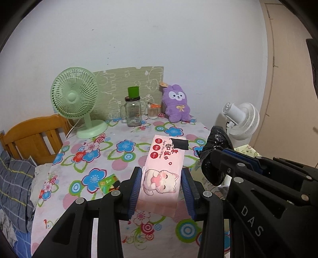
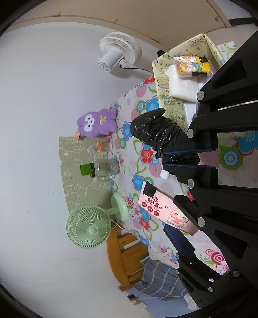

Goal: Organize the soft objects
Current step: 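Drop the pink packet into the box with the left tool while the right tool drops the black bag in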

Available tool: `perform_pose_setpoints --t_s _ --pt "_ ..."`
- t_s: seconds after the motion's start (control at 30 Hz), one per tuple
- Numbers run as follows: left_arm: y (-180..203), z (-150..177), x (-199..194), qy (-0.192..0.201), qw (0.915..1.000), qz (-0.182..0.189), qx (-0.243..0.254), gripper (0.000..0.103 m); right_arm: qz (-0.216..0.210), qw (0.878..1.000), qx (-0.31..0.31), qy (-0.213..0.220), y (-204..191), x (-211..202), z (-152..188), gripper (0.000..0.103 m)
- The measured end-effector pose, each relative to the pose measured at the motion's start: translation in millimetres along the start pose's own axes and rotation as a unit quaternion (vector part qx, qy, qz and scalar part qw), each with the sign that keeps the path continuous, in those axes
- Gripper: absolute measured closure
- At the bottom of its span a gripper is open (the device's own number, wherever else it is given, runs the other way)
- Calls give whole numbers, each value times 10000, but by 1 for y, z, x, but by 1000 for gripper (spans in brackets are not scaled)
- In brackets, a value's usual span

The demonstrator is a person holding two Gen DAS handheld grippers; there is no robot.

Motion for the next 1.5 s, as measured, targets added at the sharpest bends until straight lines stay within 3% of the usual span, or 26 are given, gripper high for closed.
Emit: perform_pose_setpoints --t_s 0.3,0.77,0.8,0.87,0.93,1.0,1.17,1.23,1.27,1.3,1.5 --pt "40 -3 13 -4 9997 164 162 62 187 9998 93 53 40 -4 1 92" --pt "95 14 42 -349 9974 412 482 62 264 9975 615 -215 101 5 25 93" --pt "98 15 44 -376 9972 417 499 62 279 9976 596 -232 103 5 25 90" --pt "103 17 46 -425 9968 431 526 62 330 9975 565 -251 107 6 27 73" --pt "107 19 50 -472 9964 463 536 61 311 9972 623 -255 112 5 30 31" --pt "111 20 53 -531 9960 488 521 61 411 9961 775 -101 121 0 31 25" --pt "123 23 61 -621 9949 608 516 61 589 9955 736 -81 134 -1 32 24" --pt "129 24 63 -636 9943 686 505 44 644 9950 755 -105 140 -1 34 24" --pt "131 24 64 -644 9942 702 493 22 657 9948 766 -142 142 0 36 24" --pt "132 24 63 -616 9946 685 475 12 660 9947 775 -168 144 1 37 24" --pt "134 24 64 -609 9947 630 538 8 669 9939 834 -275 151 3 43 24"
Point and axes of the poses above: each gripper's, at about its wrist camera, not at the fingertips, and x roughly the way its jaws point, y to its right, z to its underside, the point moved 7 cm from there along x, roughly the way its jaws point, and after that the axes turned 8 degrees about -x, right-handed, at the moved point
